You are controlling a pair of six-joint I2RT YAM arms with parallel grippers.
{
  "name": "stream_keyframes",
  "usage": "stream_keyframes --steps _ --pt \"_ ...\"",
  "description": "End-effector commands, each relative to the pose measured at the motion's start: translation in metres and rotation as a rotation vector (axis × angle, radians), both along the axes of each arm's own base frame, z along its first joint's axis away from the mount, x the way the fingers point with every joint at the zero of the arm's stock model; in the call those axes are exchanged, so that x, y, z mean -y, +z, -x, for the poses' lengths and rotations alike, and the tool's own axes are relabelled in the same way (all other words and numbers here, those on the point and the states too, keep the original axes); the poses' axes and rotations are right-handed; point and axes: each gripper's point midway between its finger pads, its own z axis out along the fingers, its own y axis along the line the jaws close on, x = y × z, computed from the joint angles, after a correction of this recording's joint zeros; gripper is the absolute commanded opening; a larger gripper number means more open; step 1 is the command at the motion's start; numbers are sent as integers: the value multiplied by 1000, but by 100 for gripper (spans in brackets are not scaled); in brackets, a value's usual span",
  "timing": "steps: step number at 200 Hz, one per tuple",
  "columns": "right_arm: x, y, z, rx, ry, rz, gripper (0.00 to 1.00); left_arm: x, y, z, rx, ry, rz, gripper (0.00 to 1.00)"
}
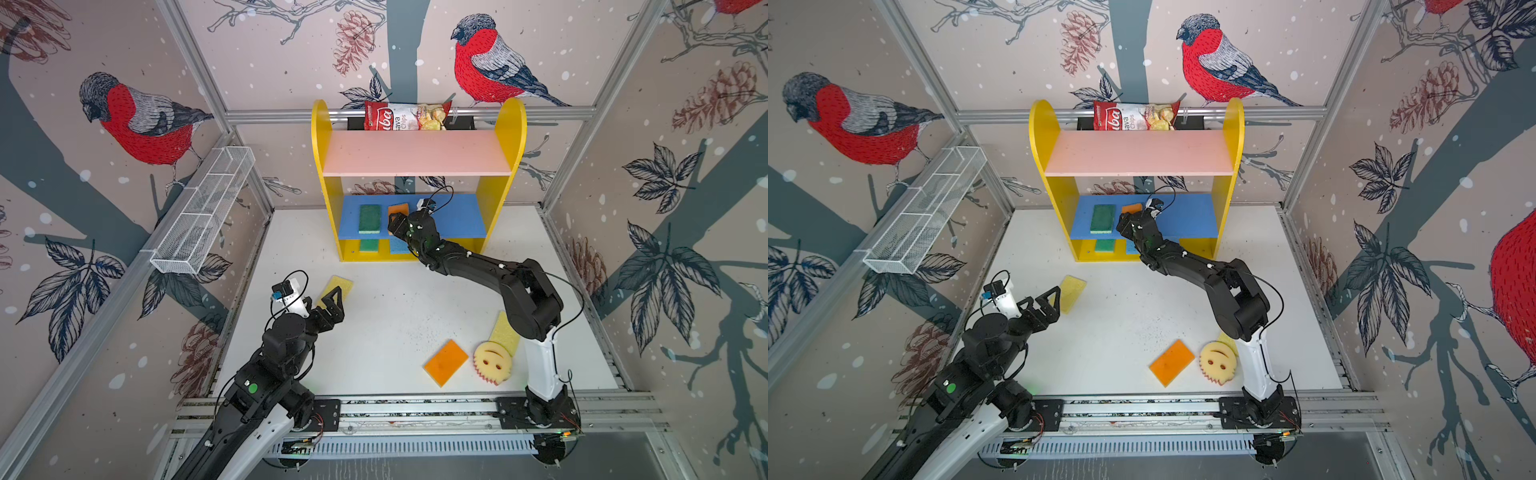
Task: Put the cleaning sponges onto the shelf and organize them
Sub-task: 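Press the sponge upright beside the green sponge on the blue shelf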
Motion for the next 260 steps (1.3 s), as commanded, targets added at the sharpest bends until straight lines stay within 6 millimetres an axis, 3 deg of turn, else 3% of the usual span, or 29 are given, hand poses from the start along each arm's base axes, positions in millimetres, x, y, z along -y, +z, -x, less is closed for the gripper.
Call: stream_keyframes --steps 1,105,148,177,188,202,213,223,260 --pt "13 -20 1 -45 -35 89 77 2 6 -2 24 -6 18 98" --pt "36 -2 4 -10 -119 115 84 1 8 1 29 -7 21 98" --pt "43 8 10 10 -127 115 81 -1 9 3 32 -5 24 98" --pt "40 15 19 30 -74 75 62 -2 10 4 35 0 27 98" --pt "36 16 24 35 -34 47 47 -3 9 4 35 1 26 98" --pt "33 16 30 30 6 7 17 -2 8 4 33 1 24 98" --pt "31 13 34 17 35 -18 4 -3 8 4 33 2 24 98" --pt "30 10 37 5 60 -38 0 -3 7 4 31 1 23 98" --pt "16 9 50 11 174 -80 0 -5 6 5 29 8 18 98"
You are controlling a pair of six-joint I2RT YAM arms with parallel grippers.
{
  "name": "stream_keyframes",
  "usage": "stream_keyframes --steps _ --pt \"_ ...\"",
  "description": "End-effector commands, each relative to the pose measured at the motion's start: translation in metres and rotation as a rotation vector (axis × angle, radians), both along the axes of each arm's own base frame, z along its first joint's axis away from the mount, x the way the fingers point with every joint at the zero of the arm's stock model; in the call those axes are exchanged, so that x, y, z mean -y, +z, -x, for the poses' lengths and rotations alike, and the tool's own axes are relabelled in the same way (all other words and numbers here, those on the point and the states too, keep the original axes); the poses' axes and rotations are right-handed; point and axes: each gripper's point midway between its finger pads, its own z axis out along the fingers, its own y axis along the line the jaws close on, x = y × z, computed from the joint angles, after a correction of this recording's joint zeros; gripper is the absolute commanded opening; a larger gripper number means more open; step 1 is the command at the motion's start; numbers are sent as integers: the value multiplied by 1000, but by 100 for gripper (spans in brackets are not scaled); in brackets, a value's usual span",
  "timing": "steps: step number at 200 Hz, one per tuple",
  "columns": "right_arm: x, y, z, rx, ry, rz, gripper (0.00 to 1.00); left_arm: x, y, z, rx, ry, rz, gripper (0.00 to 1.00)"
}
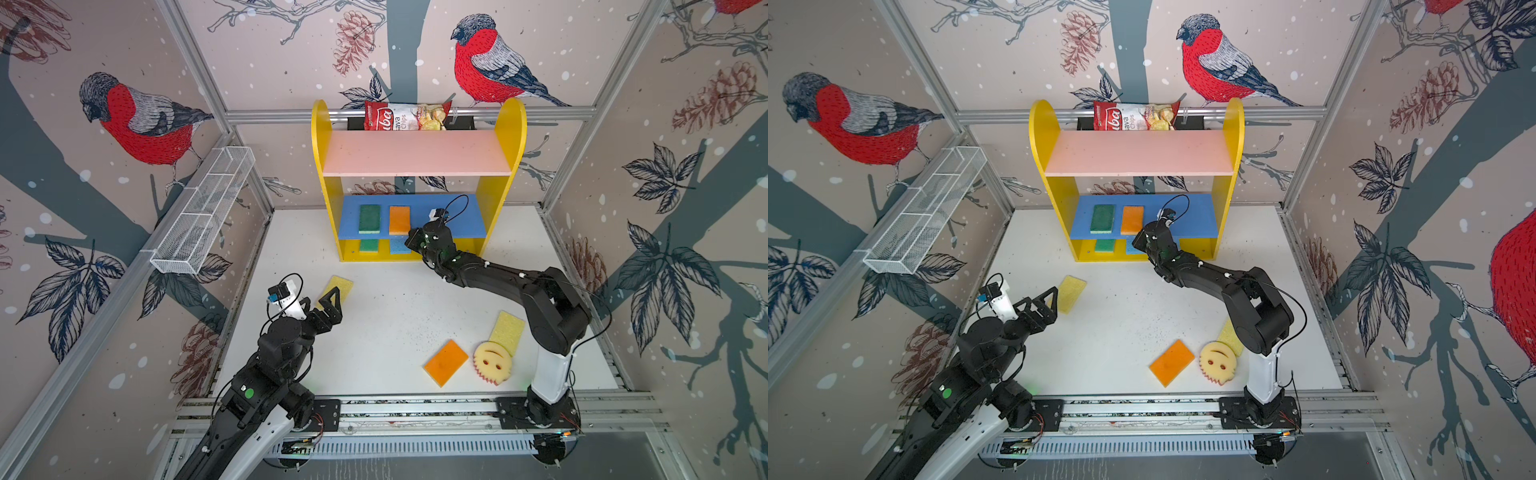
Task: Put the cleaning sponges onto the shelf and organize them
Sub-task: 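Press the sponge upright beside the green sponge on the blue shelf, then open the right gripper and withdraw it from the shelf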
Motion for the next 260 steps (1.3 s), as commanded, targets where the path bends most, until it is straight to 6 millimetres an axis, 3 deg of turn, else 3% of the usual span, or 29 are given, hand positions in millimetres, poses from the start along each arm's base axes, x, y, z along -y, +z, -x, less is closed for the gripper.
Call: stream_keyframes --steps 1,62,162,260 --pt "-19 18 11 41 116 -86 0 -2 0 0 1 7 -3 98" --pt "-20 12 11 17 137 -116 0 -3 -2 1 2 12 1 98" --pt "-27 -3 -11 -15 142 -146 0 -1 -6 -3 -10 17 -10 98" --pt "-21 -10 5 -36 166 -136 0 5 -6 -9 -18 1 -19 98"
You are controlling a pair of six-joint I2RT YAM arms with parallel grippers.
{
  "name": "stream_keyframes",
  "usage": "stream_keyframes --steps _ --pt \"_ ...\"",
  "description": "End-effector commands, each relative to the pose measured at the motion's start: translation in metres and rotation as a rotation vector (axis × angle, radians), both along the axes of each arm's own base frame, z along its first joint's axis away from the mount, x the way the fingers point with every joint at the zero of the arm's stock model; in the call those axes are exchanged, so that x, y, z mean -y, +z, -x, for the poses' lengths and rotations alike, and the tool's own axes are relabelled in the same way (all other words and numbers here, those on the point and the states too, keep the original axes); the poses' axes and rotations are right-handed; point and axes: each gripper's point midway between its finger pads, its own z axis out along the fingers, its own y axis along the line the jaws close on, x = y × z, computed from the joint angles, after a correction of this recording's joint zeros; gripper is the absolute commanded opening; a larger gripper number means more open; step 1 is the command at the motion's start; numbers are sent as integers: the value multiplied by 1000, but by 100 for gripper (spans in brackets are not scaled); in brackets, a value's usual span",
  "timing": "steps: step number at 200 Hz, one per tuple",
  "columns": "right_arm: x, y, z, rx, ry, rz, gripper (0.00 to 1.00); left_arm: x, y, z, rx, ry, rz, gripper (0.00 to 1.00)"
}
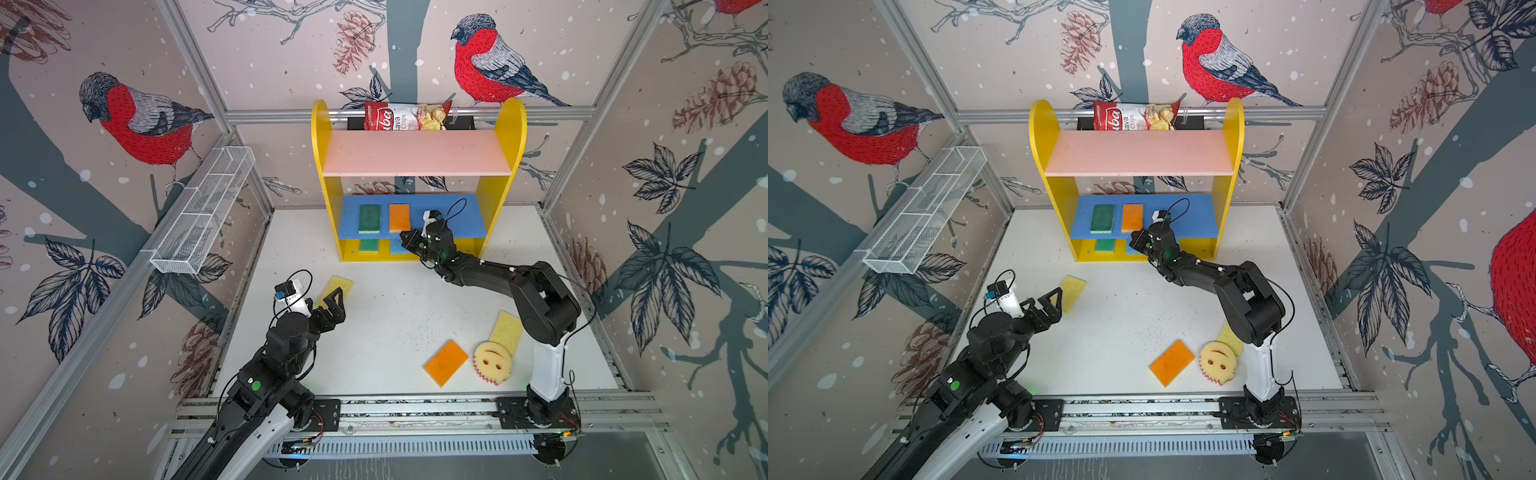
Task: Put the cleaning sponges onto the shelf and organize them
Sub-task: 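Open the right gripper and withdraw it from the shelf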
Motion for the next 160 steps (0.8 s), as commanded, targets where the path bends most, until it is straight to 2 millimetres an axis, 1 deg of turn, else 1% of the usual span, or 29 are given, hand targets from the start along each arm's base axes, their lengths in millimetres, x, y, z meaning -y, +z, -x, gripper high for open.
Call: stream_keyframes --steps 1,23,45,54,60,72,90,102,113,123,132,148,160 --pt "1 6 6 8 11 -7 0 1 10 -2 33 -2 15 98" --pt "9 9 13 22 9 18 0 1 10 -1 33 -4 22 98" --pt "24 6 20 20 -10 72 1 3 10 0 33 -16 25 98" --pt "32 3 24 14 -19 95 2 8 9 -1 29 -41 19 97" --pt "38 0 26 7 -27 114 2 15 6 -1 21 -81 9 96" --pt "54 -7 31 -12 -50 147 5 34 -3 -1 -15 -188 -27 94" --pt "82 -17 37 -38 -100 174 12 69 -34 2 -143 -364 -56 92" --pt "103 -23 40 -60 -137 175 22 93 -54 6 -212 -472 -54 92" --pt "121 -30 42 -90 -167 169 35 112 -67 10 -254 -530 -81 92" --pt "135 -36 45 -114 -187 158 50 128 -75 13 -272 -565 -132 92" --pt "145 -41 47 -139 -194 152 57 143 -80 16 -279 -595 -177 92" --pt "165 -51 52 -179 -217 157 65 177 -86 23 -282 -678 -241 92" --pt "180 -57 57 -199 -230 160 67 201 -94 28 -296 -744 -275 92"
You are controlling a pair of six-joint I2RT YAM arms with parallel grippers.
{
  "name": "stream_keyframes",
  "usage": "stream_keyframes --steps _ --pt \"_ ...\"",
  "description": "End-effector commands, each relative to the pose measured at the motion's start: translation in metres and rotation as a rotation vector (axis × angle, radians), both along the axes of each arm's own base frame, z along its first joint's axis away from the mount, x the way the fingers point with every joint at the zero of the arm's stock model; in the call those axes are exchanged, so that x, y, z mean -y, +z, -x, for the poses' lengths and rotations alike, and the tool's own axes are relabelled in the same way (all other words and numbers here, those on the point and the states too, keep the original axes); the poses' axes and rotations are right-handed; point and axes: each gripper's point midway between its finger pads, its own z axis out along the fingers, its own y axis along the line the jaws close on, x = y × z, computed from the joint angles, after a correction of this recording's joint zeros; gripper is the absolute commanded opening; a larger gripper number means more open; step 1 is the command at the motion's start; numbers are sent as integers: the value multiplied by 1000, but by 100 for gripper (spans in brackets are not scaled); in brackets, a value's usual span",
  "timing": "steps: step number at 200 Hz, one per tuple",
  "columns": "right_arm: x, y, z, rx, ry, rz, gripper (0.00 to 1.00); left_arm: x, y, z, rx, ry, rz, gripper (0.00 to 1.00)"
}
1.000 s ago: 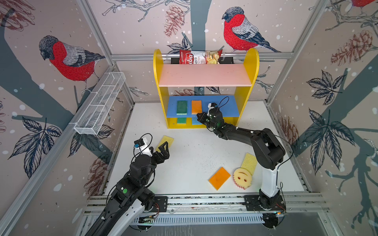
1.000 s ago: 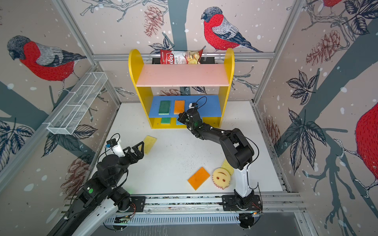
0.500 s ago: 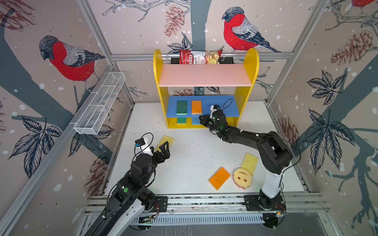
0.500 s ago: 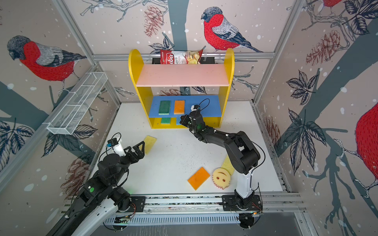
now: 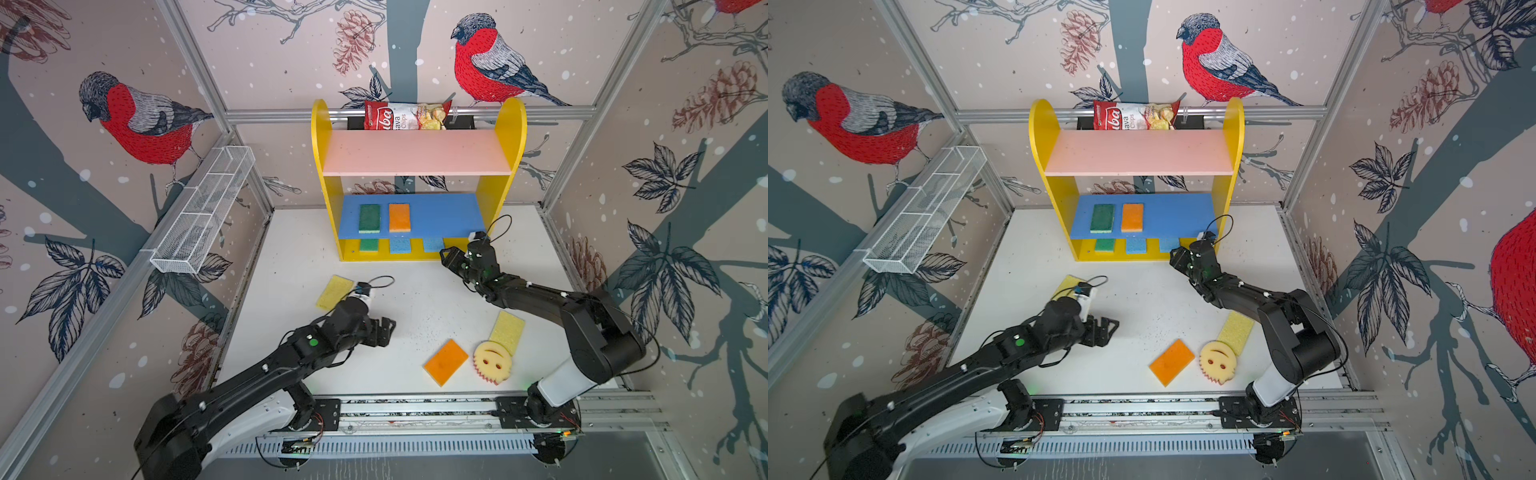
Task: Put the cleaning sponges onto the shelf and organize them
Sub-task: 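Open the right gripper and withdraw it from the shelf, then grasp the orange sponge on the table with the left gripper while the right withdraws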
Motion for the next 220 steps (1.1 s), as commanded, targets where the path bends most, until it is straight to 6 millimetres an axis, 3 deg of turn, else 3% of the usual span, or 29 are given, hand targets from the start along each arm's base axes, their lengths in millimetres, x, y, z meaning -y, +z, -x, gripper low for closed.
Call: stream_keyframes --steps 1,44,75,102,147,163,182,220 --pt "17 -8 10 -47 -12 -21 67 44 8 -3 66 -106 10 92" --pt "66 -7 27 -36 -89 -9 71 109 -27 25 -42 -346 -46 90" --pt "94 -8 38 -31 -135 -10 73 125 -54 29 -75 -398 -145 88" --pt "111 -16 51 -51 -165 -14 73 146 -77 35 -129 -469 -218 72" --pt "135 1 64 1 -226 -13 74 157 -117 34 -198 -506 -301 67" --pt "141 5 67 18 -246 -7 75 159 -121 33 -198 -505 -301 54" --pt "144 7 69 23 -259 -7 75 162 -120 26 -184 -485 -305 30" --pt "142 4 70 12 -253 -18 75 162 -107 6 -172 -421 -251 3"
